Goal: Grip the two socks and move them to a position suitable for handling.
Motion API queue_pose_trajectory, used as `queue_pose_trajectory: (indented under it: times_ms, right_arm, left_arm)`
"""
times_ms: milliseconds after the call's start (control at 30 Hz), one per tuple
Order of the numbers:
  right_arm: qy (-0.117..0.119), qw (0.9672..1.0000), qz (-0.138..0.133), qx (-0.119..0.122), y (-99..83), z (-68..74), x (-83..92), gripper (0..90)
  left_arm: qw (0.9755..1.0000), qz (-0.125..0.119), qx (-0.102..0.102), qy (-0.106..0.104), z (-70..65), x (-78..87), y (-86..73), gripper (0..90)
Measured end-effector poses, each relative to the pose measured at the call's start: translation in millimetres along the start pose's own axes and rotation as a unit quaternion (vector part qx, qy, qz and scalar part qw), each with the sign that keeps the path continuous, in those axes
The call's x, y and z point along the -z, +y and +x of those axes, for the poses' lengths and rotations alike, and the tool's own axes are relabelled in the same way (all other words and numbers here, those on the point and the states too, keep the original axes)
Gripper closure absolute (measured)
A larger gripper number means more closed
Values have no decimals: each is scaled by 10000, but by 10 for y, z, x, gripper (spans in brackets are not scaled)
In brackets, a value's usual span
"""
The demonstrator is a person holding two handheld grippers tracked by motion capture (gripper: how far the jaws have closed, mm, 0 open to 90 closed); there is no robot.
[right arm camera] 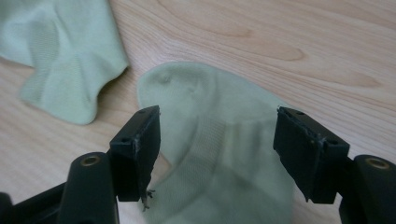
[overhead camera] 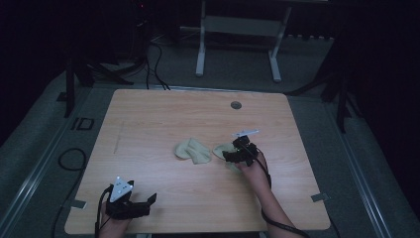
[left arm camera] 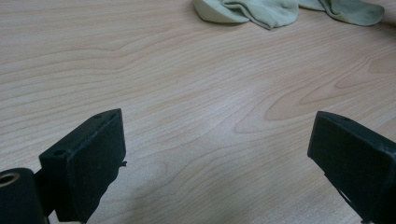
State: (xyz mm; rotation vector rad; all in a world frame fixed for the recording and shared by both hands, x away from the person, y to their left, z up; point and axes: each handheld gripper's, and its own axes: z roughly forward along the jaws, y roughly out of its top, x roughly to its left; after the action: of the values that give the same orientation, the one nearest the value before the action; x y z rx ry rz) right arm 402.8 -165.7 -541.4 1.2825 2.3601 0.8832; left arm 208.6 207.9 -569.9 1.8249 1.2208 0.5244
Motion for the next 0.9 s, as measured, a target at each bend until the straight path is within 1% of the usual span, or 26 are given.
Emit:
queue_pose_trajectory:
  times_ms: [67, 100, 133, 167, 200, 233, 267, 300, 333, 367, 433, 467, 500, 533, 567, 600, 667, 700, 733, 833, 900]
  right_arm:
    - [-118, 9999, 56, 51, 7, 19, -63, 385]
    - [-118, 9999, 56, 51, 7, 19, -63, 385]
    - [-169, 9998, 87, 93, 7, 22, -91, 402]
    - [-258, 9992, 184, 248, -10, 40, -142, 454]
    - [-276, 9990, 151, 318, -17, 51, -140, 479]
    - [-264, 9990, 149, 323, -18, 54, -137, 528]
    - [-278, 9989, 141, 350, -22, 62, -130, 599]
    - [-278, 9989, 141, 350, -22, 62, -130, 599]
    - [-290, 9987, 121, 406, -27, 67, -126, 653]
    - [-317, 9983, 133, 478, -28, 77, -120, 741]
    - [-339, 9977, 206, 552, -18, 85, -112, 777]
    - [-306, 9978, 296, 504, -2, 86, -93, 795]
    - [-232, 9980, 320, 500, 6, 92, -64, 802]
    - [-173, 9978, 311, 563, 9, 111, -28, 804]
    - [-122, 9974, 275, 652, 14, 158, 70, 804]
    - [-122, 9974, 275, 652, 14, 158, 70, 804]
    - [-43, 9978, 179, 636, 18, 207, 203, 805]
    - [10, 9973, 84, 728, 15, 273, 343, 805]
    - [10, 9973, 84, 728, 15, 273, 343, 805]
    - [20, 9958, -10, 912, -18, 383, 533, 805]
    - [109, 9952, -57, 971, -71, 459, 656, 806]
  left_arm:
    - [10000, -3, 10, 17, 4, 2, -1, 41]
    - [10000, -3, 10, 17, 4, 2, -1, 41]
    - [10000, -14, 35, 10, 12, 5, -1, 41]
    - [10000, -17, 32, 15, 16, 7, -1, 41]
    - [10000, -13, 34, 12, 20, 9, -1, 41]
    - [10000, -17, 43, 10, 21, 10, -1, 41]
    - [10000, -20, 46, 11, 20, 11, -2, 41]
    - [10000, -20, 46, 11, 20, 11, -2, 41]
    - [10000, -18, 50, -4, 14, 11, -2, 41]
    - [10000, -17, 46, -11, 10, 11, -2, 41]
    - [10000, -28, 38, -10, -4, 11, -1, 41]
    - [10000, -27, 24, -18, -7, 12, 0, 41]
    - [10000, -21, 18, -14, -11, 13, 0, 41]
    - [10000, -19, 20, -25, -13, 10, 0, 41]
    - [10000, -15, 26, -44, -15, 6, -1, 41]
    - [10000, -9, 26, -33, -18, 2, -1, 41]
    - [10000, -1, 34, -38, -23, -2, -1, 41]
    - [10000, 1, 27, -28, -25, -2, 1, 41]
    - [10000, 2, 19, -21, -28, 0, 3, 41]
    - [10000, -8, 11, -26, -36, 2, 6, 41]
    - [10000, -7, 21, -34, -43, 1, 6, 41]
